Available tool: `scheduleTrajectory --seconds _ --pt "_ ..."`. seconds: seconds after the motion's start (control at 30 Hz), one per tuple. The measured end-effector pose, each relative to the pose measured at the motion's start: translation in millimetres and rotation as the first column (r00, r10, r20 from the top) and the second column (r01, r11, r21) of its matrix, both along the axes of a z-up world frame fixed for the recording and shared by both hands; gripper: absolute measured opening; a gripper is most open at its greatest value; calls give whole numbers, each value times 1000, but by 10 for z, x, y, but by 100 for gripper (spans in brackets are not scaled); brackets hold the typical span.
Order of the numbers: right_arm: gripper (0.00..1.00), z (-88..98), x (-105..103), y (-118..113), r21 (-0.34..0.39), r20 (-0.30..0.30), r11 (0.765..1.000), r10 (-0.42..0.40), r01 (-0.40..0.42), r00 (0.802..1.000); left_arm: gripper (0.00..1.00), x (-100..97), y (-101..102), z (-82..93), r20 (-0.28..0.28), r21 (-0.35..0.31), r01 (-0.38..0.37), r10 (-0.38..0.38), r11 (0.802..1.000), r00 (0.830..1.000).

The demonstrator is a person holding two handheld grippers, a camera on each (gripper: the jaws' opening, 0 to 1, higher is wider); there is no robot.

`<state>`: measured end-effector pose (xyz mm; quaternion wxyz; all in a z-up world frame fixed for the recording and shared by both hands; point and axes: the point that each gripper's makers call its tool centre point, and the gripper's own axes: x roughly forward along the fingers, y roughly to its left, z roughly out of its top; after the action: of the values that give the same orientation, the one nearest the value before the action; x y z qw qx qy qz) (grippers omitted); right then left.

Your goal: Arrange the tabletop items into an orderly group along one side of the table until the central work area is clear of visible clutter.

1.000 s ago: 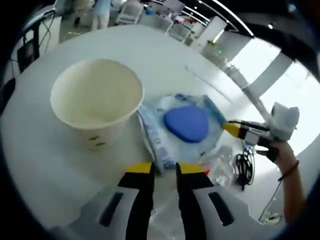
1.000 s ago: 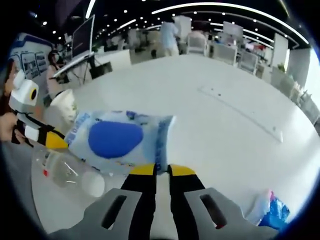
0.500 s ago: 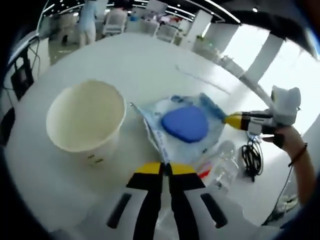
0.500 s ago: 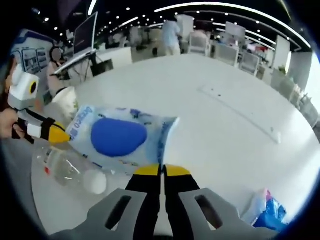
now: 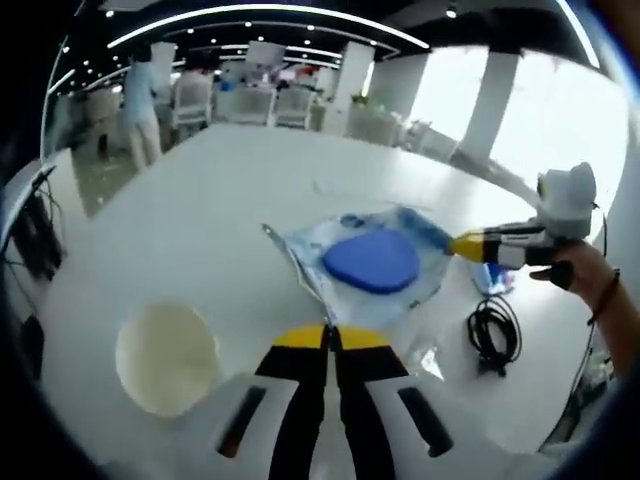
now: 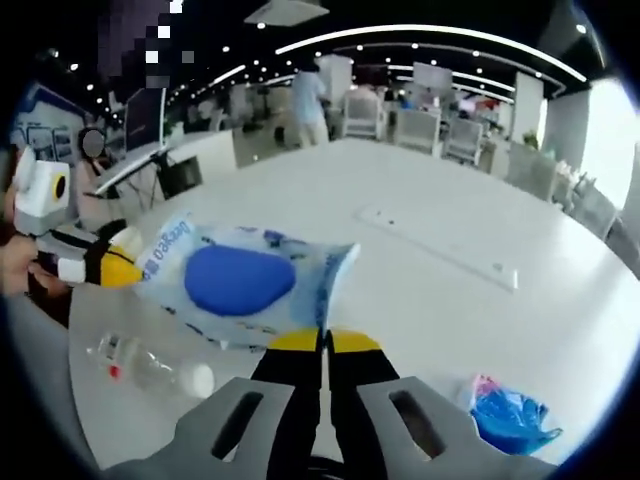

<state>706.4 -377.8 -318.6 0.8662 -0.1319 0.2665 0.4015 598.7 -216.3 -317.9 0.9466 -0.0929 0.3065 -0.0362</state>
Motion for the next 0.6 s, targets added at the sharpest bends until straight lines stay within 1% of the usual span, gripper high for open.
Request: scheduleTrajectory --seconds 0.1,0.2,0.23,0.4,0.47,0.6 --pt "1 81 -48 -91 37 -14 999 -30 30 999 0 74 -31 12 -5 18 37 -37 999 999" --pt "1 137 -91 -170 55 -17 997 -46 46 999 0 126 -55 31 0 31 56 -56 998 998" --pt "1 147 -91 -192 59 -17 997 -51 52 999 0 166 -79 53 7 44 74 -75 996 997" --pt "1 191 -113 -314 56 -8 995 -85 85 996 0 290 -155 89 21 50 99 -101 994 995" --pt "1 203 -120 -356 61 -4 993 -96 96 995 0 338 -190 89 22 64 113 -114 992 993" --pt "1 184 -117 -440 54 -1 990 -127 127 992 0 452 -253 71 22 68 134 -136 989 990"
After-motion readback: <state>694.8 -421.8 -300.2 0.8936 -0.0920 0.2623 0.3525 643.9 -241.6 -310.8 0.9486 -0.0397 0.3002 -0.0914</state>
